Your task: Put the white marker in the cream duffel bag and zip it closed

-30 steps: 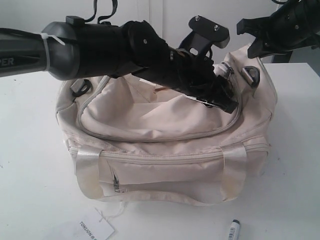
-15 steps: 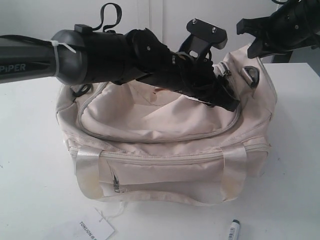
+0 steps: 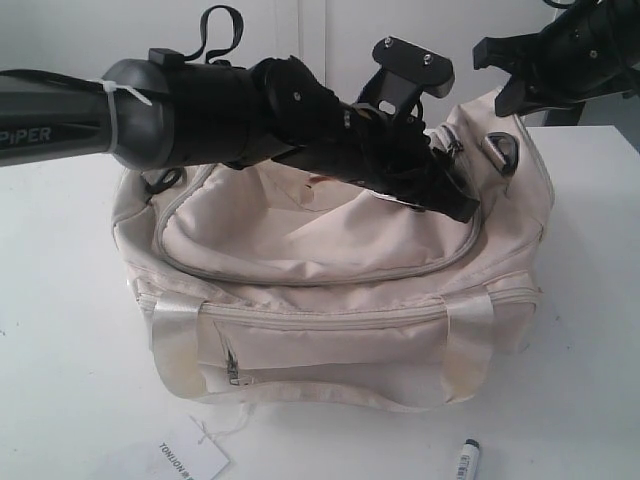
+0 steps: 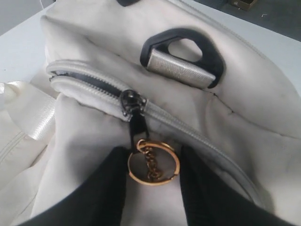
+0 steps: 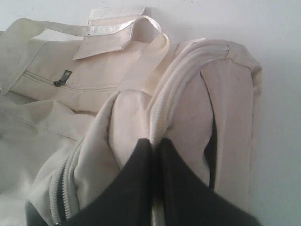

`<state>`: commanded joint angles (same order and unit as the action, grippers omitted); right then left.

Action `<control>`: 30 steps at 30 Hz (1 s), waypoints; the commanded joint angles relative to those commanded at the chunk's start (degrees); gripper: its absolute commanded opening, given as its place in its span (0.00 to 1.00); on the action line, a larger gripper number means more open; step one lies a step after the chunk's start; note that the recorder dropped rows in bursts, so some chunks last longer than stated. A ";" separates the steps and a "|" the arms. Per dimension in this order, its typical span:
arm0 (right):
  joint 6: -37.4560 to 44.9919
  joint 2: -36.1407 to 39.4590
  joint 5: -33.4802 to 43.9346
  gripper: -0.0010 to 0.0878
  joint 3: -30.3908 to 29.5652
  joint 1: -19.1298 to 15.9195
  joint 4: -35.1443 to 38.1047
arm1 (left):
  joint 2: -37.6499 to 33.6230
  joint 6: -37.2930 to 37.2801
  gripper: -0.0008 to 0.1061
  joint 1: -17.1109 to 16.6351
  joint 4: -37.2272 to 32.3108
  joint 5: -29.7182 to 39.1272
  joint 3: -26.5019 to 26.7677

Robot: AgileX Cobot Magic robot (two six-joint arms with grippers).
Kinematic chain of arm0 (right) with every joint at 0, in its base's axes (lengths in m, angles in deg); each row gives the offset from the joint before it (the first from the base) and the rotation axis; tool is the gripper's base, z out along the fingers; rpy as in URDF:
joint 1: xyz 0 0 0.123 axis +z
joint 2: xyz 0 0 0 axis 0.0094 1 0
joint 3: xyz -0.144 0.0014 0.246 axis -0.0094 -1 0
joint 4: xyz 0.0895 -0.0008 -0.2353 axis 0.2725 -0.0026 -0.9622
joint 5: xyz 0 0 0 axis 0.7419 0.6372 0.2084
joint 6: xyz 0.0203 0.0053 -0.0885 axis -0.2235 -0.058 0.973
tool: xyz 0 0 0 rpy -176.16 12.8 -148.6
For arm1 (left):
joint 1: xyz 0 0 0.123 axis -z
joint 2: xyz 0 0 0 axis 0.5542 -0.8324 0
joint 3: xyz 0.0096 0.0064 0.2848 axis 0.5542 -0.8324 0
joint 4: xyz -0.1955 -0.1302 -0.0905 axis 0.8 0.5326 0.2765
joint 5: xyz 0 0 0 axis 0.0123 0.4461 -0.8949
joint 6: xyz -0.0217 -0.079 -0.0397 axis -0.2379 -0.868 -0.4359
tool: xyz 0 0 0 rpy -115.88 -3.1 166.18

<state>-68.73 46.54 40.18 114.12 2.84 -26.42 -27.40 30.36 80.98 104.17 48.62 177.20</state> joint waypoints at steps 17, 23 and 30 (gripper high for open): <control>0.00 0.00 0.00 0.01 0.00 0.00 0.00 | 2.66 0.00 0.01 0.00 0.40 9.55 0.00; 0.00 0.00 0.00 0.01 0.00 0.00 0.00 | 2.66 0.00 0.01 0.00 0.40 11.37 0.00; 0.00 0.00 -0.13 0.01 0.00 0.00 0.00 | 2.66 0.00 0.01 0.00 0.40 11.37 0.00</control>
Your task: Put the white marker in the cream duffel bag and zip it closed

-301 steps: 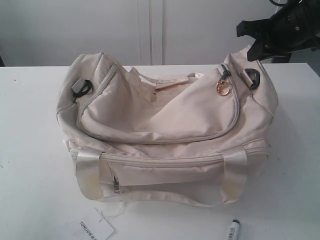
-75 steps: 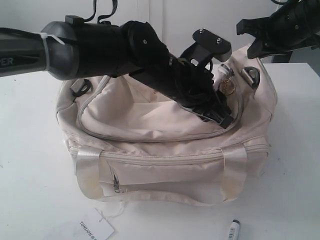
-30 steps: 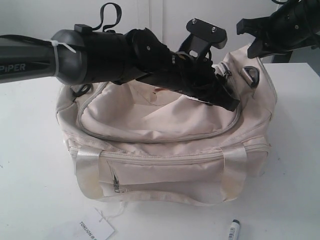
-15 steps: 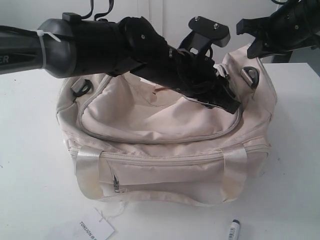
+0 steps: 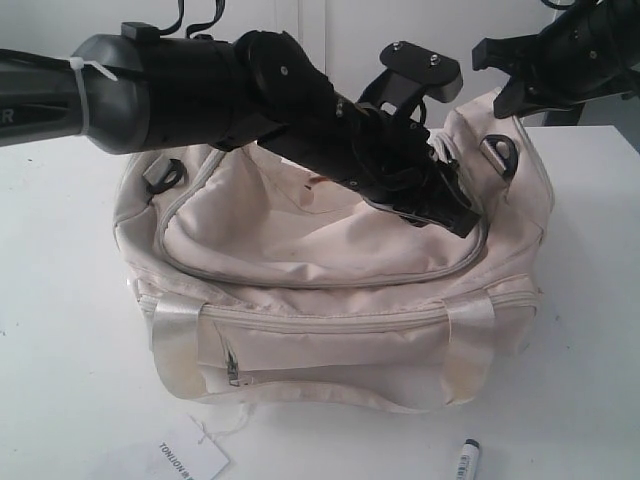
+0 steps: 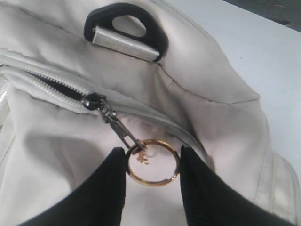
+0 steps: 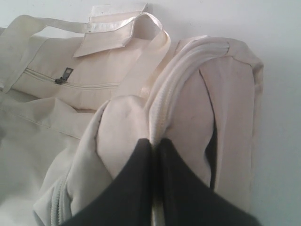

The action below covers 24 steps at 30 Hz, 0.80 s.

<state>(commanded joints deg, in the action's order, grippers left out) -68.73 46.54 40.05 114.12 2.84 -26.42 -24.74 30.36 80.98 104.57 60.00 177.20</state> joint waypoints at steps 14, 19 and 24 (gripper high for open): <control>-4.99 0.00 -1.11 0.01 0.00 0.00 0.23 | 2.27 0.00 0.01 0.00 6.00 3.16 0.00; -7.62 0.00 -1.33 0.01 0.00 0.00 0.23 | 2.53 0.00 0.01 0.00 6.00 7.03 0.00; -10.02 0.00 -1.46 0.01 0.00 0.00 0.23 | 2.53 0.00 0.01 0.00 6.00 10.46 0.00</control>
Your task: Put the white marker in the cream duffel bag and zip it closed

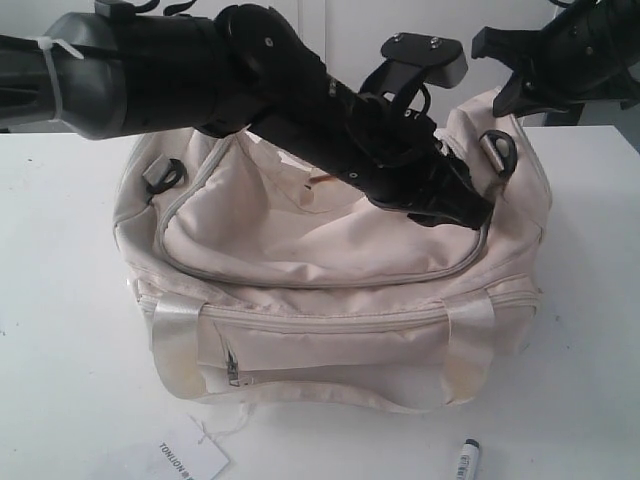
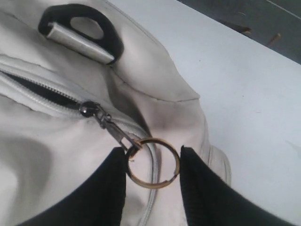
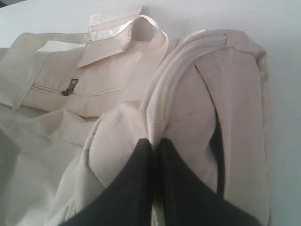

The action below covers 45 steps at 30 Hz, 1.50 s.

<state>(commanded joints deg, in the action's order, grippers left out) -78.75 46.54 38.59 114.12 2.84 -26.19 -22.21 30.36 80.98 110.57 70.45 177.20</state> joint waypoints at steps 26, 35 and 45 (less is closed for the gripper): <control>-2.64 0.00 -3.25 0.01 0.00 0.00 -0.24 | 0.00 0.00 0.01 0.00 0.00 16.06 0.00; -6.65 0.00 -4.95 0.01 0.00 0.00 -2.51 | 0.00 0.00 0.01 0.00 0.00 20.57 0.00; -8.44 0.00 -4.55 0.01 0.00 0.00 -3.23 | 0.00 0.00 0.01 0.00 0.00 26.91 0.00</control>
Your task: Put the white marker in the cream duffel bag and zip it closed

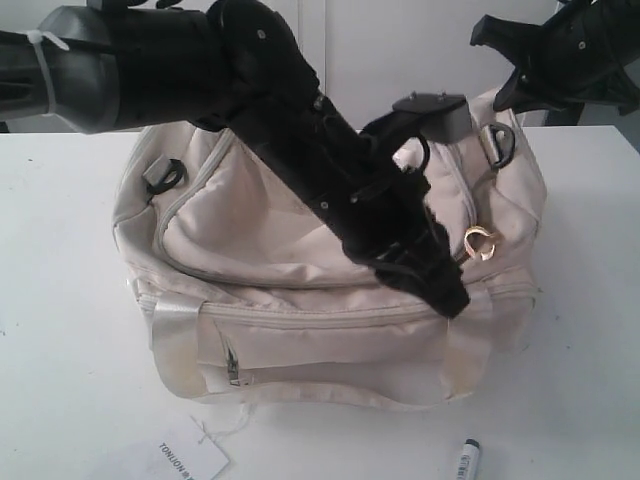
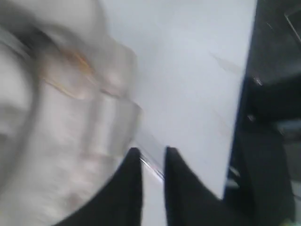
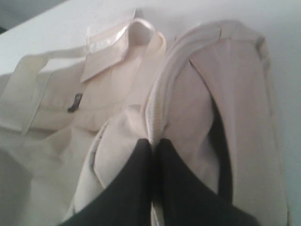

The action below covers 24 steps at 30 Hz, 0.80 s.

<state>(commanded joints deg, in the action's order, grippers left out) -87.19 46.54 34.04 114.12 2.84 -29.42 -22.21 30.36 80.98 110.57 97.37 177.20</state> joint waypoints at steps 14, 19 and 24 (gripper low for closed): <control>0.00 0.00 2.61 0.01 0.00 0.00 0.00 | 0.00 0.24 0.01 0.00 0.00 0.09 0.00; 0.00 0.00 4.76 0.01 0.00 0.00 0.00 | 0.11 0.24 0.01 0.00 -0.11 -2.28 0.00; 0.00 0.00 6.34 0.01 0.00 0.00 0.00 | 1.44 0.24 0.01 0.00 -2.08 -5.39 0.00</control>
<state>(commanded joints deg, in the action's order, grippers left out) -87.19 46.54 40.39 114.12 2.84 -29.42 -20.77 30.61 80.98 108.49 91.98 177.20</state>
